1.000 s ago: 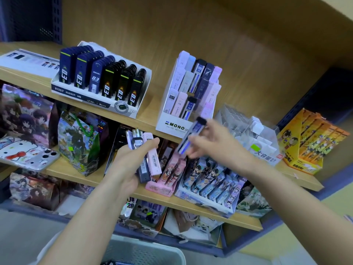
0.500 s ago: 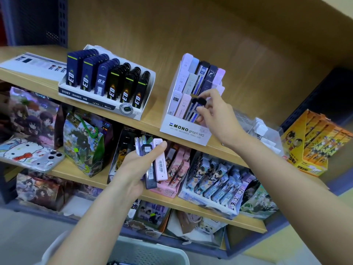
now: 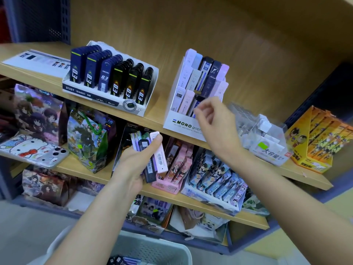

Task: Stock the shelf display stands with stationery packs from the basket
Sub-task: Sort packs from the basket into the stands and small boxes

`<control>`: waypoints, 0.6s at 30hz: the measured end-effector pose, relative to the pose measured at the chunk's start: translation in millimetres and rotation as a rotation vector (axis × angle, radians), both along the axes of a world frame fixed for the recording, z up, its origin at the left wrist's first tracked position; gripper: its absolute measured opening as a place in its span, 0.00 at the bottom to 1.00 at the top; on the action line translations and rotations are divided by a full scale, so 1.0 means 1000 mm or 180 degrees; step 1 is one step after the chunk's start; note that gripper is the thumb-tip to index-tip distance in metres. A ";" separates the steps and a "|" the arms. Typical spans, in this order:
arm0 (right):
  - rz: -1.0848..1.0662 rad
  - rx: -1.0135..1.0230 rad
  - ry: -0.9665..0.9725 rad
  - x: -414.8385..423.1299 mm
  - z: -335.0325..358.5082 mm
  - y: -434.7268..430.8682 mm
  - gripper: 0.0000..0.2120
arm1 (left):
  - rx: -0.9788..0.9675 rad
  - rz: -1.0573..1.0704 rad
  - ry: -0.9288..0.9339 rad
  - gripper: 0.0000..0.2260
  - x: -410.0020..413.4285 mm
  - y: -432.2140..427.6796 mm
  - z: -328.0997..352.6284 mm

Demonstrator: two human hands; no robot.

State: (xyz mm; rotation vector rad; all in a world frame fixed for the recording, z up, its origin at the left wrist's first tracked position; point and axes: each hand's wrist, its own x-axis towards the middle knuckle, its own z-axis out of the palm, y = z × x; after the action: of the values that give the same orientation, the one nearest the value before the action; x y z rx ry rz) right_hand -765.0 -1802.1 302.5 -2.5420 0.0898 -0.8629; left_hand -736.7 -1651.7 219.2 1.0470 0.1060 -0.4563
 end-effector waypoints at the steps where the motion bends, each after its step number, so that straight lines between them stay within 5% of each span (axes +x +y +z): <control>1: 0.0083 0.0158 0.0314 -0.008 -0.008 0.007 0.03 | -0.0003 0.0053 0.0006 0.11 0.001 0.000 -0.001; 6: 0.0570 0.0704 0.1771 -0.021 -0.040 0.030 0.07 | -0.0037 0.0174 -0.0074 0.10 0.002 0.000 -0.002; 11: 0.0674 0.0960 0.1991 -0.018 -0.036 0.038 0.09 | 0.0101 0.0178 -0.0177 0.10 0.000 0.000 -0.002; 18: 0.0365 0.0587 0.1382 -0.021 -0.050 0.043 0.05 | 0.0121 0.0213 -0.0197 0.09 0.000 0.001 0.000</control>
State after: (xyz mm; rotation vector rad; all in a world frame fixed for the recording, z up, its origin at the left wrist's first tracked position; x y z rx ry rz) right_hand -785.9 -1759.2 252.2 -2.4867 0.1487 -0.2366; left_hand -736.2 -1650.6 218.8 1.0908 0.0946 -0.3621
